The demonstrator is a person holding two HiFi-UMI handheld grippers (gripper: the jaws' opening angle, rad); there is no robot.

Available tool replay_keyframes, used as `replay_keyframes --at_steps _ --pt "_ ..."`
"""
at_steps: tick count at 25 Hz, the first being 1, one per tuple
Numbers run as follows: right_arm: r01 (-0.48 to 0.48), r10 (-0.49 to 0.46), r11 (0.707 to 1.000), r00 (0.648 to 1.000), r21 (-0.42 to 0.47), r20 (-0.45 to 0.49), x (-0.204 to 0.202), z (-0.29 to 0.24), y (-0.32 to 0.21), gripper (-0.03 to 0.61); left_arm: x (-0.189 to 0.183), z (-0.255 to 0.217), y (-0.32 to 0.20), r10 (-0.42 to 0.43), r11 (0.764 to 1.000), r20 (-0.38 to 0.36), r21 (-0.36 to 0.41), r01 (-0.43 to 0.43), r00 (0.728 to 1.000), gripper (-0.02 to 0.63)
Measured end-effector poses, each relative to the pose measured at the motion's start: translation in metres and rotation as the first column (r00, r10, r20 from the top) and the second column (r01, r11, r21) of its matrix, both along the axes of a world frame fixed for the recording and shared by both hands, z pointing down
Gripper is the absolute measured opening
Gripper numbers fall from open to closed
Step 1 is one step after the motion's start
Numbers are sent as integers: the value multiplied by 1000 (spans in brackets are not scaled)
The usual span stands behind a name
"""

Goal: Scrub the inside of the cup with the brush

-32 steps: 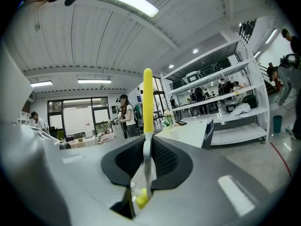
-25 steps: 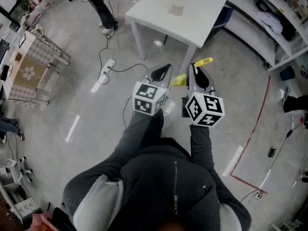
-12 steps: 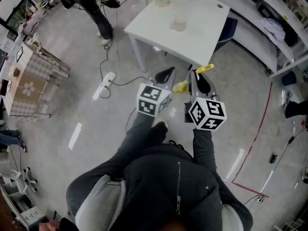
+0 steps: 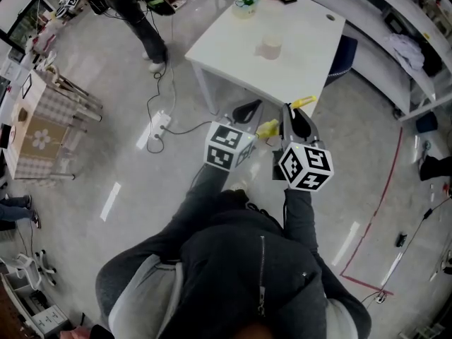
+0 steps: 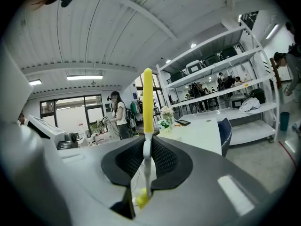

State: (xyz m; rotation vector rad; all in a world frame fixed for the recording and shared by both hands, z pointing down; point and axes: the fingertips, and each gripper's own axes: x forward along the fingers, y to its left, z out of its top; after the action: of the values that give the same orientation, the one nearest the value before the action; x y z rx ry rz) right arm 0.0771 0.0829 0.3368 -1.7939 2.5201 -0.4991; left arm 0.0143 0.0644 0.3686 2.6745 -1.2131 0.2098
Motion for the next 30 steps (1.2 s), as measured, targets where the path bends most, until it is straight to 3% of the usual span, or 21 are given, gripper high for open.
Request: replay_keyframes --at_steps 10,19,30 --pt "-6 6 1000 1000 -15 -16 -17 9 -28 44 -15 12 -28 13 1000 -13 -22 -14 1000 11" --pt "-34 33 998 999 -51 -14 -10 17 -28 44 -18 21 -21 24 999 0 -48 -24 1000 11" --pt "-92 92 996 996 -13 5 12 15 -44 44 -22 25 -38 -15 999 -11 -52 15 1000 11"
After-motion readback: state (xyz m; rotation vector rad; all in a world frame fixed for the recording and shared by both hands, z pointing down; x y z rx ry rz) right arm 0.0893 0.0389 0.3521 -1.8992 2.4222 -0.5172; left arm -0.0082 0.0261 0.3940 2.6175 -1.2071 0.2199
